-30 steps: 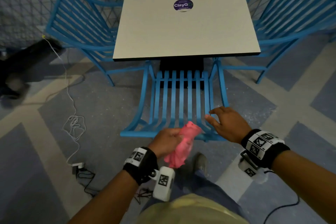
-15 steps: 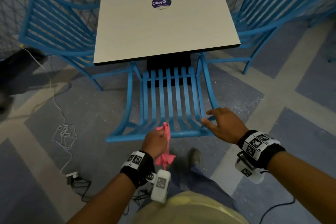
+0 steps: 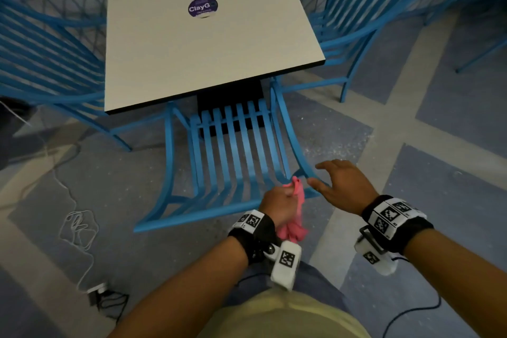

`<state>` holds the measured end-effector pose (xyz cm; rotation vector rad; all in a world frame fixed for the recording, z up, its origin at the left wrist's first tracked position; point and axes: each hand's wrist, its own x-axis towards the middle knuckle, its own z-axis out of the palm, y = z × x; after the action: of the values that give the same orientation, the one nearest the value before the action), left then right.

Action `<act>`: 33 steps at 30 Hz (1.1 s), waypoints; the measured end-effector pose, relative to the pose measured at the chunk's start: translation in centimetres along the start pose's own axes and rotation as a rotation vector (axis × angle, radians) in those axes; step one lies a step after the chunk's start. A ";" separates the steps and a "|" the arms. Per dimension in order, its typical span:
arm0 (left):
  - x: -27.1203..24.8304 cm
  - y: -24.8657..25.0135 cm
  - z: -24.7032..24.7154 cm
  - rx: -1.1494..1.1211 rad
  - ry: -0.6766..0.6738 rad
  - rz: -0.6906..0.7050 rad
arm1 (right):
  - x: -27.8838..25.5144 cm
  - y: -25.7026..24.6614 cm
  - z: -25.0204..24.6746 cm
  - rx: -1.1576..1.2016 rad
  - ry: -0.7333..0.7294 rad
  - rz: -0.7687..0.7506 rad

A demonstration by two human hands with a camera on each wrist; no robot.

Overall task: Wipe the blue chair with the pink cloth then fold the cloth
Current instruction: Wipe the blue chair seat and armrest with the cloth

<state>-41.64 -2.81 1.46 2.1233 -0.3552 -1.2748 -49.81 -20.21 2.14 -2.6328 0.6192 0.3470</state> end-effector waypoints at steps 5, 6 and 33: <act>-1.1 2.0 -1.3 -0.118 -0.038 0.016 | 0.2 2.0 -0.7 0.032 0.063 0.048; -1.5 2.1 -2.3 -0.077 -0.010 0.034 | 0.3 2.4 -0.8 0.040 0.078 0.064; 2.3 3.9 5.1 0.142 0.016 0.089 | -1.7 6.0 -0.2 0.109 0.107 0.164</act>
<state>-44.60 -8.86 0.64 2.2077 -0.5417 -1.2125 -54.13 -24.58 0.84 -2.5157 0.8675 0.2141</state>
